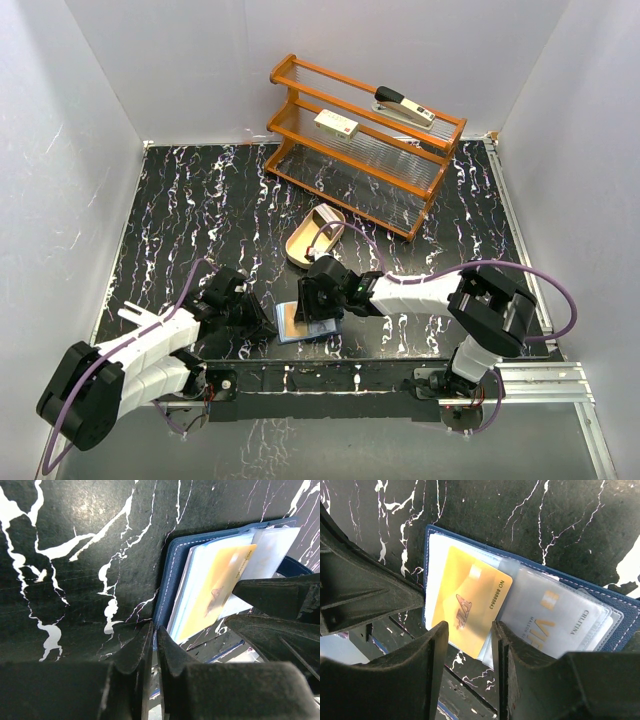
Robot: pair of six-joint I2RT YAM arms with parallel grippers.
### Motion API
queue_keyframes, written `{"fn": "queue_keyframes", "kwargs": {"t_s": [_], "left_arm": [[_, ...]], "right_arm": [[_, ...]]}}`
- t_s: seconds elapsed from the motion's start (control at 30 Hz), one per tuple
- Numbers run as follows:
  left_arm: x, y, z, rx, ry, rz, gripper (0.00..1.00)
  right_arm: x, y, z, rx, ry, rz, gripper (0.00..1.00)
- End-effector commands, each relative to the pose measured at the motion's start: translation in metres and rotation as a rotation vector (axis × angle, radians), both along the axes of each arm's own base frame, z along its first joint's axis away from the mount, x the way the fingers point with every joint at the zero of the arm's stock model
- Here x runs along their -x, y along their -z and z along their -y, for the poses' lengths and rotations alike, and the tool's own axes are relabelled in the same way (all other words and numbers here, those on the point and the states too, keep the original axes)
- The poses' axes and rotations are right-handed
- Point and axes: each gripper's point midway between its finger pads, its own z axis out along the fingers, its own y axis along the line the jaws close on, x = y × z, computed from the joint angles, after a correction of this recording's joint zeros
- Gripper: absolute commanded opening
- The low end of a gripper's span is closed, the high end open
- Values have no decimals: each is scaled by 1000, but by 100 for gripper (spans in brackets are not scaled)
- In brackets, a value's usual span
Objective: Put the credit cards into the card holder
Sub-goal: Insert the credit card into the card holder.
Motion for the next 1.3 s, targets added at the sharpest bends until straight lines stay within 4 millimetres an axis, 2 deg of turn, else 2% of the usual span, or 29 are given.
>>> {"fn": "queue_keyframes", "kwargs": {"t_s": [0.0,0.4,0.8,0.93,1.03,1.27], "left_arm": [[7,1,-7,-34,11,-22,9],[10,8,-8,-39,13,-35,10],[5,2,-2,-31,56,-17,11],[2,1,-9,-77,27,-18,12],[-5,-9,-13,-95,-1,24,16],[-21,-35,-19,-113,-31,127,35]], "right_arm": [[-4,-30,-14,-64,-64,78,38],[-9,-16,-27,-75,-52,56,43],[3,-31,-47,-200,-198,151,40],[2,-31,-41,-169,-172,136,40],[-1,-39,-34,-149,-137,148,40],[-35,-76,-11,-31,-61,323,43]]}}
